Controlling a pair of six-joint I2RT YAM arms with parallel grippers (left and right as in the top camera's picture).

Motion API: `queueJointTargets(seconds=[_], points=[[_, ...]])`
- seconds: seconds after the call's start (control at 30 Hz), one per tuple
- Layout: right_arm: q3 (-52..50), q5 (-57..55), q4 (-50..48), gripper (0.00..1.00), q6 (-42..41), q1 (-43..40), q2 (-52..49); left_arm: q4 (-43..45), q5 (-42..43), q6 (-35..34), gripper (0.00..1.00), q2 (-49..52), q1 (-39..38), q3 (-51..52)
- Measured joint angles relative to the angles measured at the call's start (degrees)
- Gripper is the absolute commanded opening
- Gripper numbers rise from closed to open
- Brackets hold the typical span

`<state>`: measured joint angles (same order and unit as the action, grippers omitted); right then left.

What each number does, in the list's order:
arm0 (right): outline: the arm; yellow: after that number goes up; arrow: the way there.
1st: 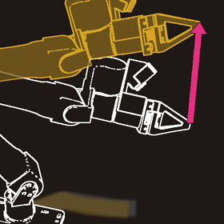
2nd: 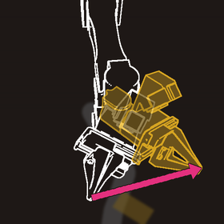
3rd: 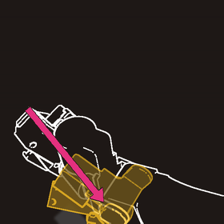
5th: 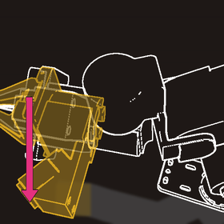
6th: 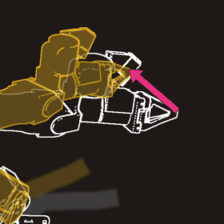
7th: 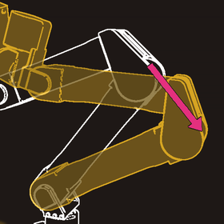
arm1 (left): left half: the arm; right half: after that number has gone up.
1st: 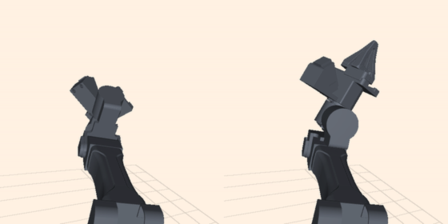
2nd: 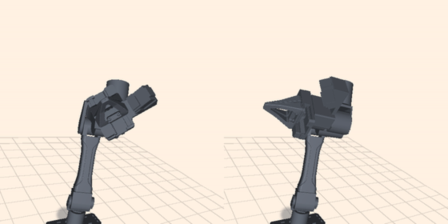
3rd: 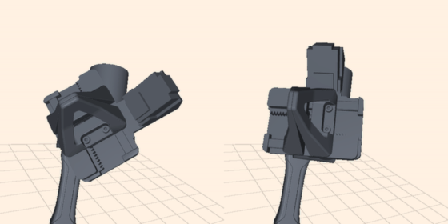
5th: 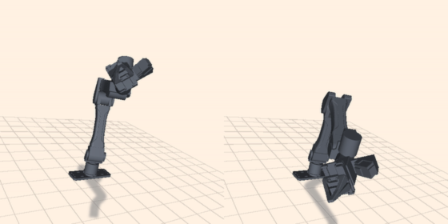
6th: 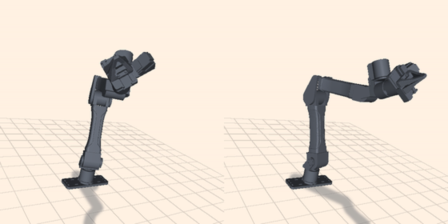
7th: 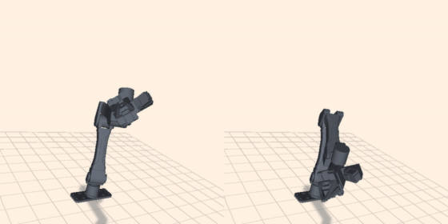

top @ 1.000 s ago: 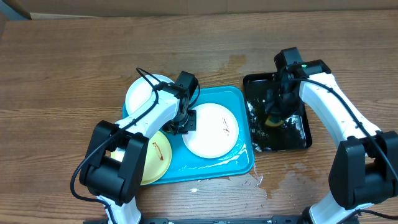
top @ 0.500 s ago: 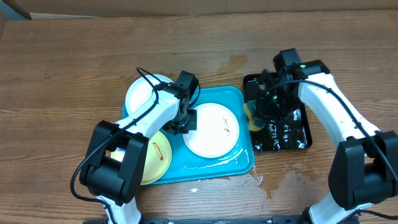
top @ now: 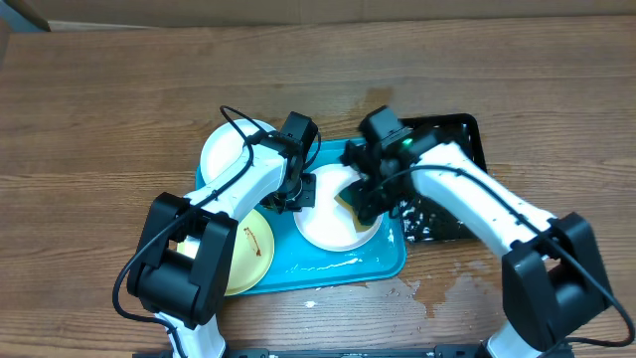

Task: Clean dirty plates on tray and stack at the side
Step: 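Lift the sponge with the right gripper and carry it over the plate, then scrub the white plate with the sponge while the left gripper holds it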

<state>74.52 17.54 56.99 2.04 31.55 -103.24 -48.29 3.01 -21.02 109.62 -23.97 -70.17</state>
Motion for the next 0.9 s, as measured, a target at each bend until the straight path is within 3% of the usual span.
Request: queueJointTargets(seconds=[0.37,0.43,0.5,0.6,0.9], points=[[-3.7,-10.0,-5.9,0.13,-5.0,3.8,0.0,0.0,0.1,0.0,0.04,0.0,0.0,0.0],[-3.7,-10.8,-6.6,0.23,-5.1,3.8,0.0,0.0,0.1,0.0,0.04,0.0,0.0,0.0],[-3.7,-11.1,-7.3,0.48,-5.5,3.8,0.0,0.0,0.1,0.0,0.04,0.0,0.0,0.0],[-3.7,-11.6,-7.6,0.64,-5.0,3.8,0.0,0.0,0.2,0.0,0.06,0.0,0.0,0.0],[-5.2,-12.0,-8.4,0.72,-5.5,3.8,0.0,0.1,-0.1,0.2,0.08,0.0,0.0,0.0]])
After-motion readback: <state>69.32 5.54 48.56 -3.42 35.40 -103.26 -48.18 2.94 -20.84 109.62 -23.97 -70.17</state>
